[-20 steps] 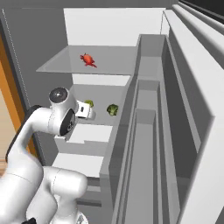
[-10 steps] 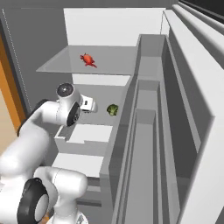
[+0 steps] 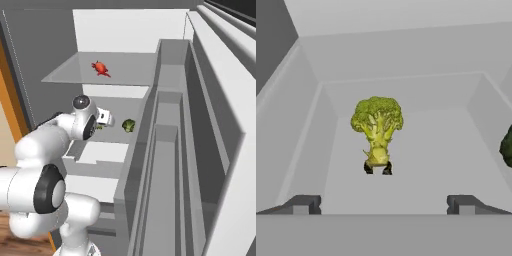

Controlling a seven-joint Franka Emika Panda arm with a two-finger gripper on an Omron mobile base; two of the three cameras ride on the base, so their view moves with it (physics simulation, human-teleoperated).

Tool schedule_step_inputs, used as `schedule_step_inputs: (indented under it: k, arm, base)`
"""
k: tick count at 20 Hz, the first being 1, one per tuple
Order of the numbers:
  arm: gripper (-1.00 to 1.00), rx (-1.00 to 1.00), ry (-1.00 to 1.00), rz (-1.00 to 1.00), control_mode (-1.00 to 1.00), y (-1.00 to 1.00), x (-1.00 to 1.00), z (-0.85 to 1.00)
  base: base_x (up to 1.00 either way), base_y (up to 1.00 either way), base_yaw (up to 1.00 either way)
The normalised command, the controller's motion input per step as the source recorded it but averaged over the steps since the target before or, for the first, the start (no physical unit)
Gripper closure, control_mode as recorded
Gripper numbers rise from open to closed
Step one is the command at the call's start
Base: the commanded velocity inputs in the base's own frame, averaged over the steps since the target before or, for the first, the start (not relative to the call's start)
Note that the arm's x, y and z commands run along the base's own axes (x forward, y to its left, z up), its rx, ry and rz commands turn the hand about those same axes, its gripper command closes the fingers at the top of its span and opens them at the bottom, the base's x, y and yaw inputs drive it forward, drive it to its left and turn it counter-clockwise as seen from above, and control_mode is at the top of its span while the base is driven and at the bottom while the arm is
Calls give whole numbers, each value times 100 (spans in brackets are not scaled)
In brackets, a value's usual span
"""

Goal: Place one broccoli and one fish in each tupperware on the nearby counter, to pack two identical lunches.

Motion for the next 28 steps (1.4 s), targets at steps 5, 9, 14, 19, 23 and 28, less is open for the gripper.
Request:
schedule_step_inputs:
  k: [5,9,14,19,23,28]
  arm:
    - [-100,0,0,0,-100,3,54,-18]
    - [-100,0,1,0,-100,0,53,-15]
    - [-100,0,1,0,-100,1,45,-23]
    - [-100,0,8,0,-100,2,3,-39]
    - [-100,0,6,0,-100,3,4,-41]
    - [100,0,3,0,-100,3,22,-41]
  base:
    - [0,0,0]
    - [0,0,0]
    - [0,0,0]
    - [0,0,0]
    - [0,0,0]
    - [0,0,0]
